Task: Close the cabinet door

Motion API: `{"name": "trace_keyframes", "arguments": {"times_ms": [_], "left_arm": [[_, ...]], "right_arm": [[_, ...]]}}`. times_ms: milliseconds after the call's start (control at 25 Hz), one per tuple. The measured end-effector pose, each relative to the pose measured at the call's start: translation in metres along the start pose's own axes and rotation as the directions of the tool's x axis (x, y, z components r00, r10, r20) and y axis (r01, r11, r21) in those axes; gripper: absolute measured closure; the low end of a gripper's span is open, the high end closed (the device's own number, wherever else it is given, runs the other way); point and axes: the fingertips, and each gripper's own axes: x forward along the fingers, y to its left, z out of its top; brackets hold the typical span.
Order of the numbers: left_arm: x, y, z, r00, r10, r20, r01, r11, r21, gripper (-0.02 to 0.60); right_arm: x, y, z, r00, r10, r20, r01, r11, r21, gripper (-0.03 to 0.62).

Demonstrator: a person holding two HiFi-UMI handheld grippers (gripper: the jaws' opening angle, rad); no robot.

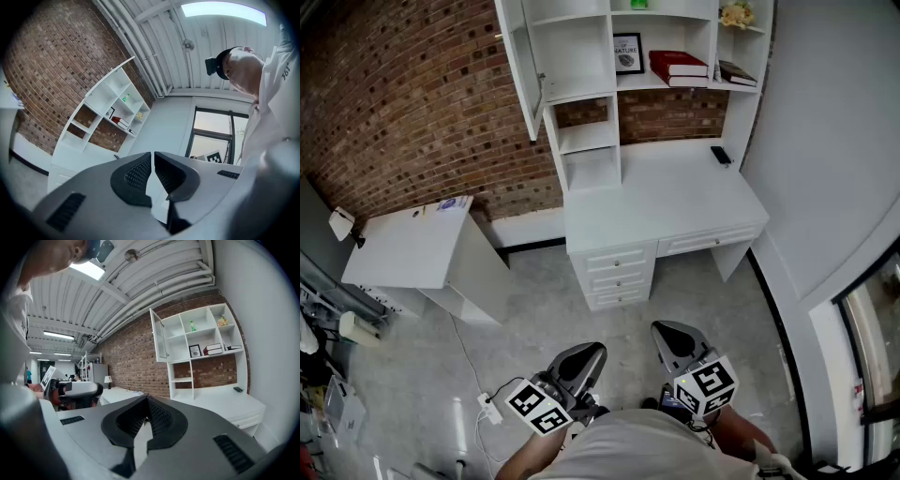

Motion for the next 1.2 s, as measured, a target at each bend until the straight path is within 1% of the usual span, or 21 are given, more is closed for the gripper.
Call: {"name": "trace_keyframes", "arguments": {"times_ms": [600, 840, 1200], "left_arm": [[0.02, -0.004, -0.007, 1.0, -0.007, -0.007, 0.007, 1.0, 0.006, 0.552], [0.026, -0.004, -0.008, 1.0, -0.001, -0.001, 0.001, 1.0, 0.009, 0.552], [0.049, -0.007, -0.01, 1.0, 0.018, 0.0, -0.018, 0.999, 0.028, 0.552]], "right_arm": [[-0.007, -0.022, -0.002, 1.0, -0.018, -0.001, 0.018, 1.0, -0.018, 0.568], [-0.008, -0.034, -0.008, 1.0, -0.029, -0.007, 0.029, 0.999, 0.034, 0.568], [-0.014, -0.067, -0.003, 0.998, -0.058, 0.014, 0.058, 0.998, 0.033, 0.566]]}}
